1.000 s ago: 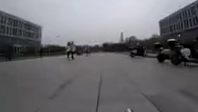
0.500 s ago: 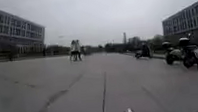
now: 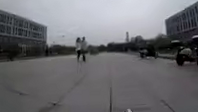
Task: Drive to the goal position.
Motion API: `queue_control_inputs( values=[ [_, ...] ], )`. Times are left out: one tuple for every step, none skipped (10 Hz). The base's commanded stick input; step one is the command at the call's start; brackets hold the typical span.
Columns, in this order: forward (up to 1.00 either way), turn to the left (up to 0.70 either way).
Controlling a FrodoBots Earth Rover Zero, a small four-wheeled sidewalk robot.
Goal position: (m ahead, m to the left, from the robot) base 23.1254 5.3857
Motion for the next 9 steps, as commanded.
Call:
queue_control_inputs(
  values=[
    [1.0, 0.0],
    [1.0, 0.0],
    [1.0, 0.0],
    [1.0, 0.0],
    [1.0, 0.0],
    [1.0, 0.0],
    [1.0, 0.0],
    [1.0, 0.0],
    [1.0, 0.0]
  ],
)
